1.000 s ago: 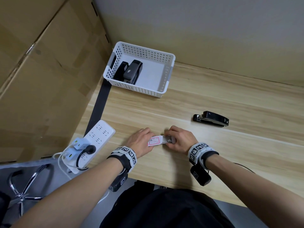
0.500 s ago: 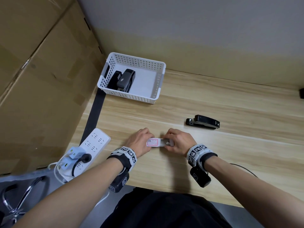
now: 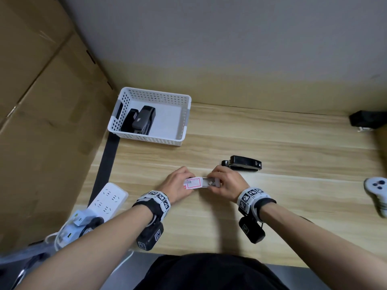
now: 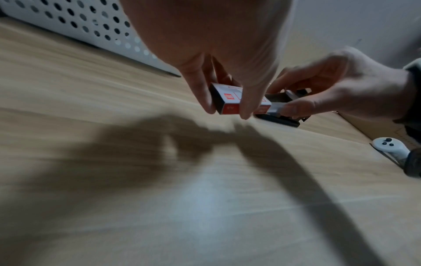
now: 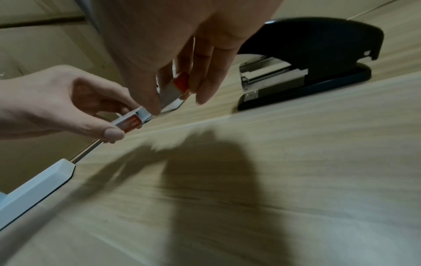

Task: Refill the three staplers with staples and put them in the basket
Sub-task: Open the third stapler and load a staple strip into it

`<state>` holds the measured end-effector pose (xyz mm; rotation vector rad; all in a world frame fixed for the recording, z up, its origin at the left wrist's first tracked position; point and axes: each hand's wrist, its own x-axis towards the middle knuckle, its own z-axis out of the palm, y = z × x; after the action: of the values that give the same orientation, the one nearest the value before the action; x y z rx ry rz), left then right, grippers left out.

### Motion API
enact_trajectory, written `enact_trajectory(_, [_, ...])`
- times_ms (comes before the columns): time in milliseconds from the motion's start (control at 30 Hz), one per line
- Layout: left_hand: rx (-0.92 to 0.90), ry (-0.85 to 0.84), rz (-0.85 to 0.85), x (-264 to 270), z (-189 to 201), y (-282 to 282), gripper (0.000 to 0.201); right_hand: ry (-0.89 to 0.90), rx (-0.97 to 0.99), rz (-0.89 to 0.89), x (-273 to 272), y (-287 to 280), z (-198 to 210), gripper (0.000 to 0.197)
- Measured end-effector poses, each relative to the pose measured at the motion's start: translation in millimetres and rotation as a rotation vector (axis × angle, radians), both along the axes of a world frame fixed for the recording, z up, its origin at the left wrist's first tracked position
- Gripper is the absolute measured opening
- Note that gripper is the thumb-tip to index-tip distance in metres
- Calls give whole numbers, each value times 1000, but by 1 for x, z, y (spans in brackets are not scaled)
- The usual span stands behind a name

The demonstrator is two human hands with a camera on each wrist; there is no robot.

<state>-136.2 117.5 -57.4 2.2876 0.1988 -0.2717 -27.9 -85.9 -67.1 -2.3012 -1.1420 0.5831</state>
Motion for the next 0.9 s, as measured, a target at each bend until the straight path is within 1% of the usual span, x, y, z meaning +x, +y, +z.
enact_trajectory(100, [32, -5, -7, 12, 7, -1, 31, -13, 45, -16, 7, -1, 5, 36])
enact_trajectory(233, [47, -27, -83, 29, 17, -6, 31, 0, 104, -21, 14, 1, 13, 31])
enact_trajectory(300, [82, -43, -94, 36, 21, -5, 31, 28, 113, -45, 20, -1, 13, 40])
enact_trajectory(367, [111, -39, -77, 43, 23, -2, 34, 85, 136, -133, 25, -7, 10, 52])
enact_trajectory(433, [126, -33, -81, 49, 23, -1, 35, 102, 153, -207, 29, -14, 7, 55])
enact_trajectory(600, [126, -47, -133, 56, 23, -9, 30, 75, 157, -229, 30, -21, 2, 37])
enact_trajectory(700, [109, -65, -147, 58, 24, -14, 27, 94, 178, -231, 31, -23, 2, 34])
enact_trajectory(800, [106, -51, -213, 59, 29, -17, 26, 100, 147, -195, 33, -24, 6, 38])
enact_trajectory(900, [109, -41, -221, 61, 36, -18, 27, 99, 131, -218, 34, -24, 10, 53])
